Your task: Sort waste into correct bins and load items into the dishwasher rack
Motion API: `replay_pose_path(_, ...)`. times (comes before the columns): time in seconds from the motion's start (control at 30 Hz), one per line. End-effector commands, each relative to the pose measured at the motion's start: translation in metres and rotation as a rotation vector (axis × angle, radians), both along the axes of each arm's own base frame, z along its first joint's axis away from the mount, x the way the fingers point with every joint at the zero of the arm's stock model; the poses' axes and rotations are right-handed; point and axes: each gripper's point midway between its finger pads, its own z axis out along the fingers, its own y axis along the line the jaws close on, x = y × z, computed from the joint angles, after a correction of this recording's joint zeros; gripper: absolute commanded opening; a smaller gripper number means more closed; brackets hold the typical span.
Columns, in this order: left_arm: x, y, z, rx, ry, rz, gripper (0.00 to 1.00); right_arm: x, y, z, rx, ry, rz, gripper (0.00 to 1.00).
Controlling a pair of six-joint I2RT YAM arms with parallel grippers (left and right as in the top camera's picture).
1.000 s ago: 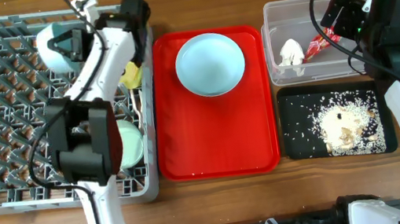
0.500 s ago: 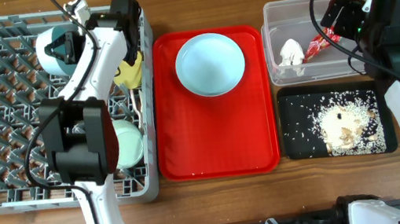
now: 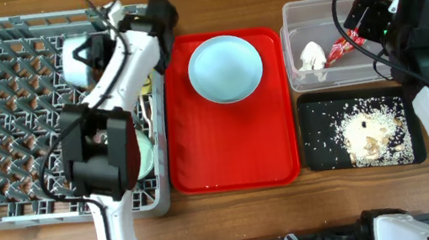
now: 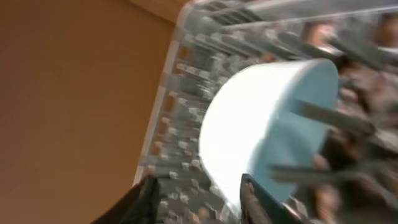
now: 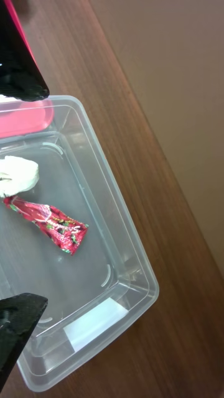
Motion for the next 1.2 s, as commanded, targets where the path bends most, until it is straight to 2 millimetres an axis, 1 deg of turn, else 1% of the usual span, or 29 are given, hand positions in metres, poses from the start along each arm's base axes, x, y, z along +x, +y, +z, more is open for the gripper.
replay_pose_path(0.0,-0.008,-0.017,-0.038,-0.206,0.101,-0.009,0.5,0.001,0.0,-0.002,-0.01,0.006,0.009,1.0)
replay_pose_path(0.03,-0.011,-0.02,-0.041,-0.252,0.112,-0.007,0.54,0.001,0.0,-0.002,-0.01,0.007,0.01,1.0)
replay_pose_path(0.1,-0.012,-0.027,-0.042,-0.35,0.105,-0.01,0.54,0.001,0.0,-0.002,-0.01,0.007,0.01,1.0)
replay_pose_path(0.2,-0.01,-0.032,-0.027,-0.469,0.049,-0.021,0.55,0.001,0.0,-0.002,-0.01,0.007,0.01,1.0)
replay_pose_path(0.27,-0.009,-0.04,-0.011,-0.592,-0.007,-0.038,0.55,0.001,0.0,-0.002,-0.01,0.007,0.01,0.99)
replay_pose_path(0.33,-0.009,-0.047,0.017,-0.792,-0.104,-0.051,0.55,0.001,0.0,-0.002,-0.01,0.007,0.009,1.0)
replay_pose_path(0.4,-0.01,-0.055,0.036,-0.974,-0.15,-0.087,0.54,0.001,0.0,-0.002,-0.01,0.006,0.009,1.0)
replay_pose_path(0.43,-0.011,-0.052,0.052,-1.091,-0.203,-0.08,0.54,0.001,0.0,-0.002,-0.01,0.007,0.01,1.0)
replay_pose_path(0.47,-0.013,-0.039,0.062,-1.147,-0.254,-0.045,0.5,0.001,0.0,-0.002,-0.01,0.007,0.01,1.0)
replay_pose_path(0.5,-0.014,-0.025,0.065,-1.182,-0.285,-0.004,0.34,0.001,0.0,-0.002,-0.01,0.007,0.01,1.0)
replay_pose_path(0.57,-0.019,0.001,0.06,-1.243,-0.293,0.068,0.24,0.001,0.0,-0.002,-0.011,0.007,0.01,1.0)
replay_pose_path(0.6,-0.022,0.012,0.052,-1.276,-0.28,0.113,0.06,0.001,0.0,-0.002,-0.011,0.007,0.01,1.0)
replay_pose_path(0.63,-0.027,0.021,0.041,-1.311,-0.256,0.162,0.04,0.001,0.0,-0.002,-0.01,0.007,0.009,1.0)
replay_pose_path(0.67,-0.029,0.025,0.033,-1.322,-0.237,0.192,0.04,0.001,0.0,-0.002,-0.01,0.007,0.009,1.0)
replay_pose_path(0.7,-0.029,0.033,0.019,-1.318,-0.21,0.223,0.04,0.001,0.0,-0.002,-0.01,0.007,0.01,1.0)
replay_pose_path(0.73,-0.029,0.036,0.009,-1.315,-0.19,0.236,0.04,0.001,0.0,-0.002,-0.01,0.007,0.01,1.0)
replay_pose_path(0.8,-0.023,0.037,-0.015,-1.31,-0.142,0.252,0.04,0.001,0.0,-0.002,-0.011,0.007,0.01,1.0)
replay_pose_path(0.87,-0.017,0.035,-0.029,-1.329,-0.125,0.259,0.04,0.001,0.0,-0.002,-0.01,0.007,0.009,0.99)
replay_pose_path(0.97,-0.011,0.033,-0.035,-1.343,-0.127,0.251,0.04,0.001,0.0,-0.002,-0.01,0.007,0.01,1.0)
replay_pose_path(1.07,-0.007,0.033,-0.035,-1.344,-0.138,0.242,0.04,0.001,0.0,-0.002,-0.01,0.006,0.009,1.0)
replay_pose_path(1.17,-0.007,0.029,-0.036,-1.369,-0.131,0.237,0.04,0.001,0.0,-0.002,-0.01,0.006,0.009,1.0)
